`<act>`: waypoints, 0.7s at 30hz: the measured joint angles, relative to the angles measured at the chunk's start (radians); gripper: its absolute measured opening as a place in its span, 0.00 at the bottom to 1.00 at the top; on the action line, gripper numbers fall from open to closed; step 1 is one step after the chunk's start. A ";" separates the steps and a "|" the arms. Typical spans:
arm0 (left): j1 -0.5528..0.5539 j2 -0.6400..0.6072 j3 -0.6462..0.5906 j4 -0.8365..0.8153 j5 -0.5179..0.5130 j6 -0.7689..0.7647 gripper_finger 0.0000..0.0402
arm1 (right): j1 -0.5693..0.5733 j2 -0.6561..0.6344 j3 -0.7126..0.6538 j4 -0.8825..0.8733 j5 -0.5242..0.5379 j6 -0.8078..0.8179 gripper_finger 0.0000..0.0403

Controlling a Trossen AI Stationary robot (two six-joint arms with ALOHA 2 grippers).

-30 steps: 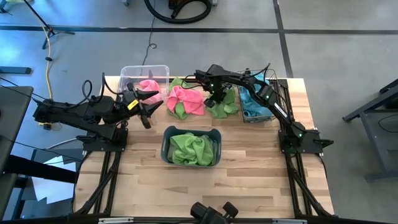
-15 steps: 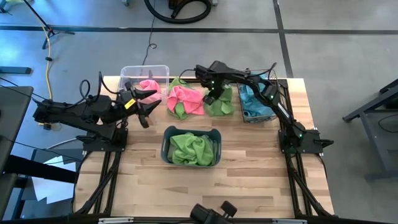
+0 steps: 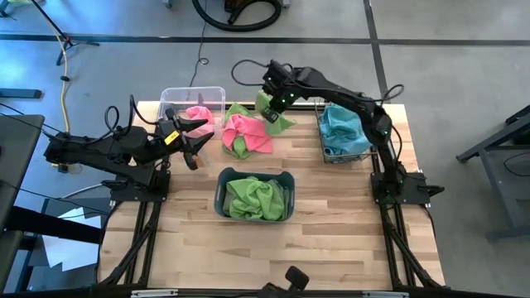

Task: Sort microfiber towel by color & place in baskets
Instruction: Put the green microfiber cloth into the blue bin

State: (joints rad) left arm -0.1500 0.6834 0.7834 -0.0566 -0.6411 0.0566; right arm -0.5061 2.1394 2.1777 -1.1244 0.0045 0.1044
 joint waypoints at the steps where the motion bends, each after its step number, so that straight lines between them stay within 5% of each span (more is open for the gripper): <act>1: 0.000 0.000 0.000 0.000 0.000 0.000 0.48 | 0.005 -0.017 0.000 0.022 -0.002 -0.016 0.00; 21: 0.000 0.001 0.000 0.000 -0.004 -0.004 0.48 | 0.069 -0.155 0.000 0.140 -0.088 -0.193 0.00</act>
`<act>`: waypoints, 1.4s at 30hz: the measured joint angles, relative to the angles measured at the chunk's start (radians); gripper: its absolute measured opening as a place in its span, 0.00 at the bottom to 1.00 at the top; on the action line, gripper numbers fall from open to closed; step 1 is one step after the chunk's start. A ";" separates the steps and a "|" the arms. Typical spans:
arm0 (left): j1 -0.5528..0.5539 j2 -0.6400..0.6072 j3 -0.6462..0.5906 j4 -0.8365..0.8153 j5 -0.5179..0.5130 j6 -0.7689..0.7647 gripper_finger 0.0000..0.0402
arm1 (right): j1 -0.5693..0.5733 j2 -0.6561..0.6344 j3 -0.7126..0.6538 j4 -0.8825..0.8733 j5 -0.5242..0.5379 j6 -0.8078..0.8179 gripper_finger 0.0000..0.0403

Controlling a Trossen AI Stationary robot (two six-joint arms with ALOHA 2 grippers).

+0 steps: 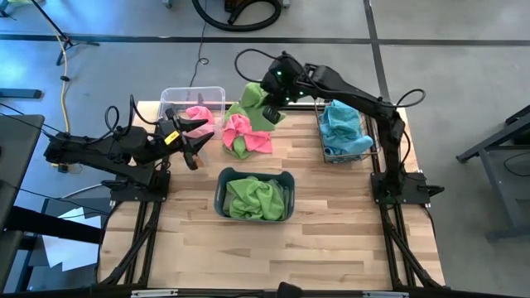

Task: Sort microfiber towel by color & place in baskets
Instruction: Put the green microfiber cloth into the blue bin

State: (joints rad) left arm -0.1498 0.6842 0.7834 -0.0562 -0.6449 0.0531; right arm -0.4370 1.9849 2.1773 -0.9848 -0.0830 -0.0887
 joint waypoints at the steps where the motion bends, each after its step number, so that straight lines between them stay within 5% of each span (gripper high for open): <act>1: 0.000 0.000 0.000 0.000 0.000 -0.003 0.48 | 0.004 -0.008 0.000 -0.002 0.000 -0.006 0.00; 12: 0.000 0.000 0.000 0.000 -0.034 0.001 0.48 | 0.021 -0.113 -0.038 -0.030 -0.001 -0.025 0.00; 24: 0.000 0.000 0.000 0.000 -0.034 0.004 0.48 | 0.102 -0.669 -0.832 0.505 -0.039 0.151 0.00; 42: 0.000 0.000 0.000 0.000 -0.045 0.003 0.48 | 0.165 -1.196 -1.310 0.759 -0.102 0.220 0.00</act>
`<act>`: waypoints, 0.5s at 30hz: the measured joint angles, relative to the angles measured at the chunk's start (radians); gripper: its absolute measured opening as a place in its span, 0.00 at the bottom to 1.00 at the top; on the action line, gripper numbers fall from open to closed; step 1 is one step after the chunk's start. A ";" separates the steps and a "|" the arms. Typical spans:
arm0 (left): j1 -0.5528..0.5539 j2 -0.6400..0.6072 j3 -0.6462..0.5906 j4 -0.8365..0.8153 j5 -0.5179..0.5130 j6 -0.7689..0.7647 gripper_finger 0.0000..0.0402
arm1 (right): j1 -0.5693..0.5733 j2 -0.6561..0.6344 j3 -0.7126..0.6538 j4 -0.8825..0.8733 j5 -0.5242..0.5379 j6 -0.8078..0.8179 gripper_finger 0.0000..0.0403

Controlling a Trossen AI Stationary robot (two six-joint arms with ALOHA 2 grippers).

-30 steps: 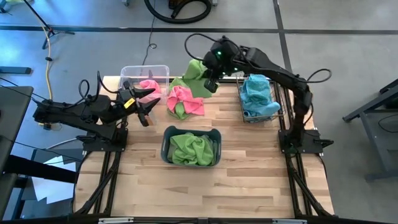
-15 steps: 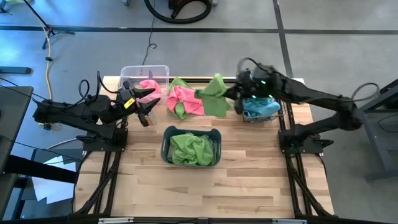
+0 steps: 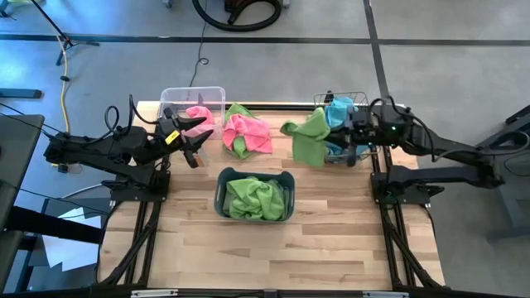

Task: Sort microfiber towel by color & place in baskets
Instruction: Put the green microfiber cloth into the blue bin

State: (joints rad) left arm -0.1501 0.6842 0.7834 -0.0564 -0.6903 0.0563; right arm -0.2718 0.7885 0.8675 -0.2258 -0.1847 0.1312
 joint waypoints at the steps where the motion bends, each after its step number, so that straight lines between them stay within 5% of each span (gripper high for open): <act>1: 0.000 0.000 0.000 0.000 0.000 0.000 0.48 | 0.000 -0.010 -0.012 0.013 -0.008 0.001 0.00; 15: 0.000 0.000 0.000 0.000 -0.002 0.000 0.48 | 0.152 0.099 -0.035 0.334 -0.022 0.026 0.00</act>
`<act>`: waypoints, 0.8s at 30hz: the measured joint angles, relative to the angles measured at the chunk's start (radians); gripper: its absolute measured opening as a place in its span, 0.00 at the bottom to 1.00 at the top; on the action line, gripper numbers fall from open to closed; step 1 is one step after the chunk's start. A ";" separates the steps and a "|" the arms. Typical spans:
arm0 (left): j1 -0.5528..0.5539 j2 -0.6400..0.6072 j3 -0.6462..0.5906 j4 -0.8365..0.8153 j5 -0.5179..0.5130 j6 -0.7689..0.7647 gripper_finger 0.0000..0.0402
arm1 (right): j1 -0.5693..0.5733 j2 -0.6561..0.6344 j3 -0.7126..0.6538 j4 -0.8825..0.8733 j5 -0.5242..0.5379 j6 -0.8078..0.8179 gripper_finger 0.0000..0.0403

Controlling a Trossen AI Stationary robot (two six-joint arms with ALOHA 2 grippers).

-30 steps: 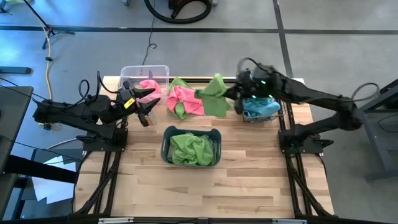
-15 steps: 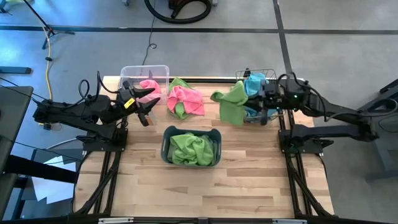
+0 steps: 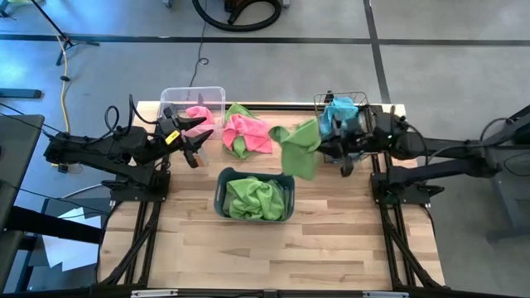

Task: Sort microfiber towel by color & place in baskets
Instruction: Put the green microfiber cloth into the blue bin

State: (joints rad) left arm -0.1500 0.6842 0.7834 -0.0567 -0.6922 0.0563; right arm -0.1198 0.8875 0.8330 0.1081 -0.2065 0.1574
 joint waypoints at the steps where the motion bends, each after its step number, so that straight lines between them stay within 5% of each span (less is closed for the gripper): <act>1: 0.000 0.000 0.000 0.000 0.000 0.000 0.48 | 0.017 0.024 0.000 0.029 0.000 0.000 0.00; 12: 0.000 0.000 0.000 0.000 0.000 0.000 0.48 | 0.142 0.303 0.129 0.126 -0.007 -0.027 0.00; 24: 0.000 0.000 0.000 -0.008 0.000 0.000 0.48 | 0.155 0.338 0.168 0.121 -0.033 0.038 0.00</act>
State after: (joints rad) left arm -0.1497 0.6842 0.7834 -0.0647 -0.6926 0.0566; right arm 0.0357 1.2255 1.0013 0.2296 -0.2394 0.1957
